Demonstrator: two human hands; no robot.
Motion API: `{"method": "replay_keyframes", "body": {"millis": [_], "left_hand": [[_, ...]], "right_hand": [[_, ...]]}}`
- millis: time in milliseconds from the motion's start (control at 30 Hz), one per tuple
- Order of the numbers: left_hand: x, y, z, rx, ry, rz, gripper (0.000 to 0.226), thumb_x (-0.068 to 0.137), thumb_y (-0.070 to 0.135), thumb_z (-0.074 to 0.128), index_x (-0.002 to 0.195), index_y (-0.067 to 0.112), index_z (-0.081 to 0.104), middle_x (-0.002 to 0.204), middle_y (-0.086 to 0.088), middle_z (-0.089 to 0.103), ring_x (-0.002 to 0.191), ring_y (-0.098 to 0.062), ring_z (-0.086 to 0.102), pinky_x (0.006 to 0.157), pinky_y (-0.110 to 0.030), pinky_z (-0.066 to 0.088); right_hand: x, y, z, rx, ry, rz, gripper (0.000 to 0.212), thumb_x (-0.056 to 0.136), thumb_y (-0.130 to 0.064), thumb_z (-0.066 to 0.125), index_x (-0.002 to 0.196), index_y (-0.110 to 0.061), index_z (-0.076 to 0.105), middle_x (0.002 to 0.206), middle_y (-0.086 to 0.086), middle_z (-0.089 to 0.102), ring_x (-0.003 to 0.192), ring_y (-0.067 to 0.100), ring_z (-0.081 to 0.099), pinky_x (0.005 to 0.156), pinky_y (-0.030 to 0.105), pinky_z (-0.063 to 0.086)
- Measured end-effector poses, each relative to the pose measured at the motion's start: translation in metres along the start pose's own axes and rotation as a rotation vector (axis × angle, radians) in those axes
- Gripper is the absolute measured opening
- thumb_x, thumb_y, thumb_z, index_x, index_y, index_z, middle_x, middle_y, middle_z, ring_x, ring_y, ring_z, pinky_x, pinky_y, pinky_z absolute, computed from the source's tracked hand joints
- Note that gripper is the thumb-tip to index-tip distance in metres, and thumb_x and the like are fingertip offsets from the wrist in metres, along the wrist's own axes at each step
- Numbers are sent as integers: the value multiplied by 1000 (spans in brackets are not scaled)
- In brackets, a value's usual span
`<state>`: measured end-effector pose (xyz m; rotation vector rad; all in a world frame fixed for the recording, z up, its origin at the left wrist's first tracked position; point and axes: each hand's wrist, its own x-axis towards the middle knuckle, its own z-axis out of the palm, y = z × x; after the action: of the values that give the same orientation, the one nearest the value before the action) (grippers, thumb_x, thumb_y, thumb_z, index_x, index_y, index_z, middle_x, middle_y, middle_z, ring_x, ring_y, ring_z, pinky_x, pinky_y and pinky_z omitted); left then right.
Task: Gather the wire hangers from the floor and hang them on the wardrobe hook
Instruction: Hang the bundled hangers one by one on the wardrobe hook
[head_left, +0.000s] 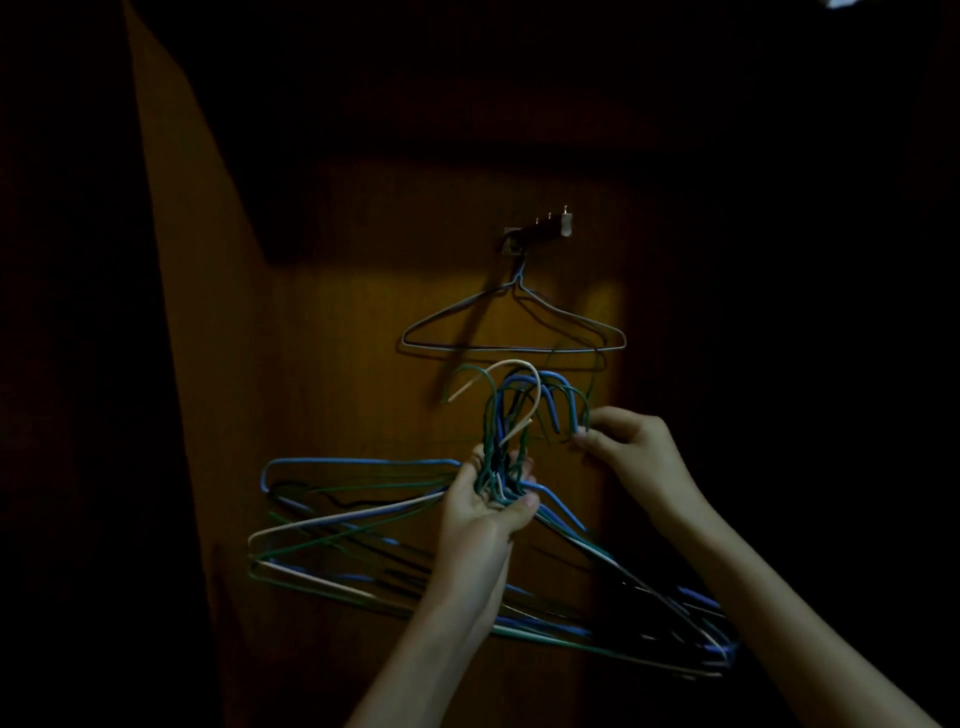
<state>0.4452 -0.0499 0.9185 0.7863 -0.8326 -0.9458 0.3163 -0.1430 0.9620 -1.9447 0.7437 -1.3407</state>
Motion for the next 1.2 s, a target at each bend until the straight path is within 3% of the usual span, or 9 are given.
{"method": "replay_keyframes", "body": {"millis": [100, 233, 367, 500, 667, 800, 867, 1000, 1200], "left_hand": [[-7, -1, 4, 2, -6, -18, 69, 83, -20, 51, 144, 8, 32, 126, -12, 58, 110, -16, 59, 82, -21, 50], [-15, 1, 6, -24, 12, -43, 73, 84, -20, 50, 146, 11, 28, 129, -13, 56, 109, -16, 58, 78, -21, 48], [-15, 4, 4, -40, 32, -35, 72, 84, -21, 48, 145, 10, 28, 130, -15, 55, 117, -22, 55, 87, -25, 45], [-10, 11, 4, -75, 35, 0, 71, 84, -23, 46, 146, 7, 27, 130, -18, 53, 118, -25, 54, 96, -29, 40], [2, 19, 6, -107, 40, 29, 73, 84, -23, 44, 147, 7, 23, 135, -21, 49, 123, -28, 50, 96, -29, 39], [12, 18, 7, -117, 41, 40, 73, 84, -24, 44, 147, 7, 23, 134, -20, 49, 116, -26, 54, 86, -26, 46], [16, 16, 9, -117, 35, 34, 74, 83, -24, 44, 147, 7, 23, 134, -19, 50, 113, -24, 55, 84, -26, 47], [28, 18, 13, -116, 36, 39, 73, 84, -23, 44, 147, 7, 22, 129, -15, 52, 114, -24, 54, 97, -28, 38], [59, 32, 15, -125, 65, 98, 68, 85, -23, 43, 144, 5, 25, 110, -15, 58, 110, -25, 55, 99, -33, 39]], "right_hand": [[-9, -9, 7, 18, -36, 2, 16, 87, -4, 61, 78, -17, 67, 65, -5, 64, 52, -2, 55, 51, 14, 44], [-21, -10, 12, 14, -96, 21, 17, 88, -5, 60, 78, -19, 65, 59, -11, 65, 49, -6, 54, 46, 10, 40], [-27, -6, 3, -87, -99, 29, 11, 83, -10, 67, 81, -21, 64, 74, -4, 65, 55, -6, 57, 48, 11, 44], [-36, 2, -14, -201, -79, 80, 18, 78, -14, 71, 86, -26, 61, 83, -8, 63, 68, 3, 59, 56, 10, 48], [-36, 14, -36, -258, -13, 90, 22, 77, -11, 72, 79, -30, 60, 85, -6, 62, 80, 9, 59, 64, 12, 45], [-36, 27, -37, -212, 100, 73, 18, 82, -9, 67, 75, -25, 63, 77, -7, 62, 74, 6, 56, 67, 17, 40], [-32, 28, -36, -172, 176, 40, 17, 82, -8, 67, 73, -22, 65, 74, -6, 64, 71, 8, 56, 64, 13, 42], [-15, 28, -38, -141, 281, -17, 15, 80, -6, 69, 73, -19, 67, 68, -3, 60, 62, 7, 50, 52, 7, 40], [29, 31, -45, -35, 381, -47, 5, 83, -9, 66, 83, -14, 69, 73, -4, 62, 64, 3, 50, 50, 4, 39]]}}
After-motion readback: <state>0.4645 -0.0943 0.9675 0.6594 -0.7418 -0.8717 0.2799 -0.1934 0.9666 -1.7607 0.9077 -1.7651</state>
